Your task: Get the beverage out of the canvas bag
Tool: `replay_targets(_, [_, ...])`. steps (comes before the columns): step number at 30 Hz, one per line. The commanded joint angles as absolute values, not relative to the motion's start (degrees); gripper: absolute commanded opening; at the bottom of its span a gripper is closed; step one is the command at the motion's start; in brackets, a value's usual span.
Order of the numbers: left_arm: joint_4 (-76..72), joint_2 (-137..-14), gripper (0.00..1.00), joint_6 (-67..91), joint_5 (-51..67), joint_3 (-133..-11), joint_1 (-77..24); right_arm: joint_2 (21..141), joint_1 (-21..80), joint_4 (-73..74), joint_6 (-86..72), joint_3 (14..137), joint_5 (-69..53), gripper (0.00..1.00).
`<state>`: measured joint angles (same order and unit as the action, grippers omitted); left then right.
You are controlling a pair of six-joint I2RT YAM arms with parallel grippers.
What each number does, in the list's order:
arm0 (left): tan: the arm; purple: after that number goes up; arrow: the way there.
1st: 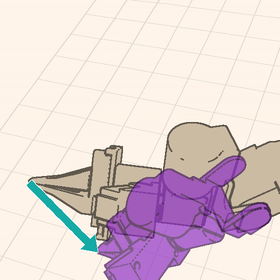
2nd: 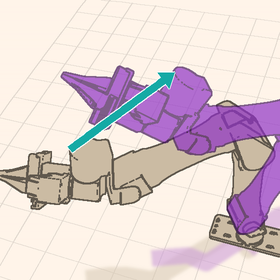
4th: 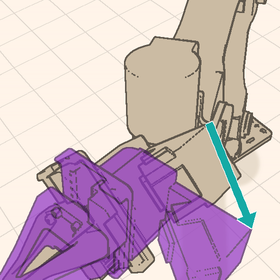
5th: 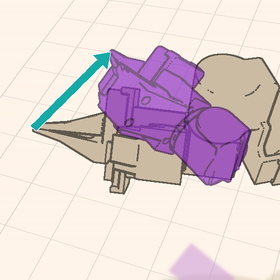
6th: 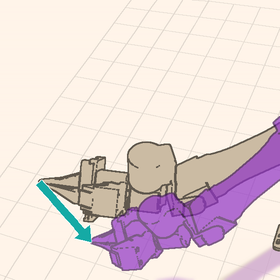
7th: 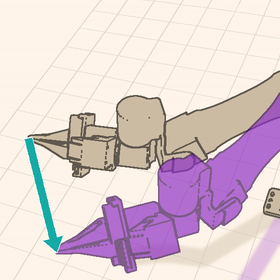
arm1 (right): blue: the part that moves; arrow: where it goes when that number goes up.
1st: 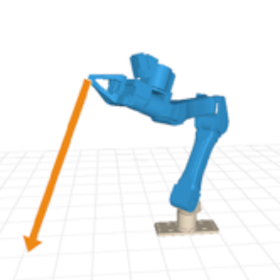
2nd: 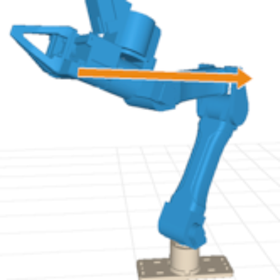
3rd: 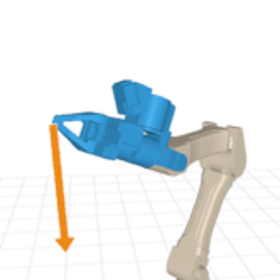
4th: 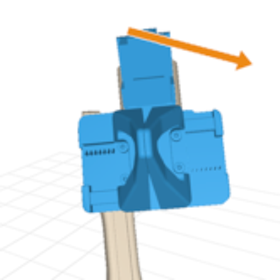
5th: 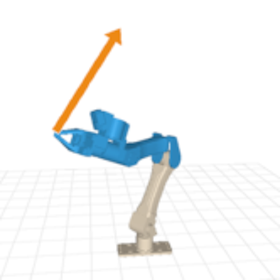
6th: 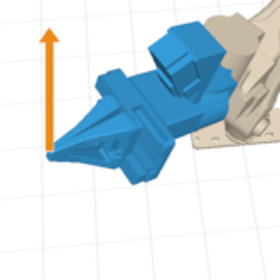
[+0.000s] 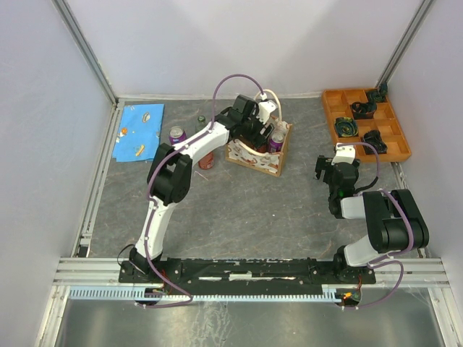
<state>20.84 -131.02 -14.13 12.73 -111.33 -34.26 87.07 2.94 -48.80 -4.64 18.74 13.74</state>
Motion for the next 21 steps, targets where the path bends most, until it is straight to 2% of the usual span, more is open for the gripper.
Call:
replay_targets(1, [16.4, -128.3, 0.56, -13.1, 11.9, -111.2, -33.8, 86.5, 2.8, -50.3, -4.6, 20.5, 13.4, 0.99])
replay_targets(6, [15.5, -127.9, 0.28, -12.8, 12.6, -110.5, -33.8, 86.5, 2.8, -50.3, -4.6, 20.5, 13.4, 0.99])
replay_targets(9, [15.4, -127.2, 0.04, -12.6, 12.6, -109.9, -33.7, 86.5, 2.7, -50.3, -4.6, 20.5, 13.4, 0.99])
replay_targets(15, [14.5, -123.9, 0.03, -11.5, 13.6, -110.3, -33.2, 86.5, 2.8, -50.3, -4.6, 20.5, 13.4, 0.99])
replay_targets(21, [16.7, -121.0, 0.03, -10.7, 15.0, -115.8, -32.9, 86.5, 2.8, -50.3, -4.6, 20.5, 13.4, 0.99])
